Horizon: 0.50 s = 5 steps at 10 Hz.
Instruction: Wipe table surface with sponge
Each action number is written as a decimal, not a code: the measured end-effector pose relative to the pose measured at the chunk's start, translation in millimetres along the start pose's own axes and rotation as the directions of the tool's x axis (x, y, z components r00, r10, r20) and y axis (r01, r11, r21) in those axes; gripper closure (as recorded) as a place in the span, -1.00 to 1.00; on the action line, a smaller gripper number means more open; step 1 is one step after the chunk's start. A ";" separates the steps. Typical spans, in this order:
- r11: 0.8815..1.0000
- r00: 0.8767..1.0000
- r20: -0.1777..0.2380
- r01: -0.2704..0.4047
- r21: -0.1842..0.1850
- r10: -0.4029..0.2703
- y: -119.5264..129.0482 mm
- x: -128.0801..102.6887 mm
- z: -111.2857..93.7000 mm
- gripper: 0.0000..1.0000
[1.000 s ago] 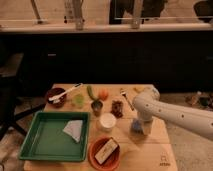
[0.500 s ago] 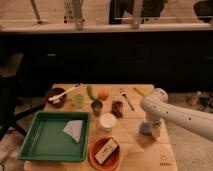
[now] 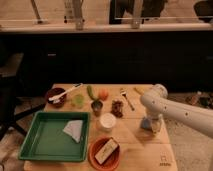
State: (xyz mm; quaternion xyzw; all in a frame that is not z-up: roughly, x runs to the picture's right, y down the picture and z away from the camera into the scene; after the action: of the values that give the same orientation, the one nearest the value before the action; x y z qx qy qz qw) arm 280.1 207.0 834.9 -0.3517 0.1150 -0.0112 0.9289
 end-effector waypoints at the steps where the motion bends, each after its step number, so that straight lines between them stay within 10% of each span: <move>1: 1.000 1.000 0.004 0.008 0.002 -0.008 0.2 -7.8 -2.0 1.00; 5: 0.995 0.995 0.025 0.098 0.000 -0.098 11.9 -43.6 -5.3 1.00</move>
State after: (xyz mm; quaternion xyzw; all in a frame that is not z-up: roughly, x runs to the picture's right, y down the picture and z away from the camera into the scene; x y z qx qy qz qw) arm 235.7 217.0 832.2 -0.3578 0.0861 -0.0523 0.9284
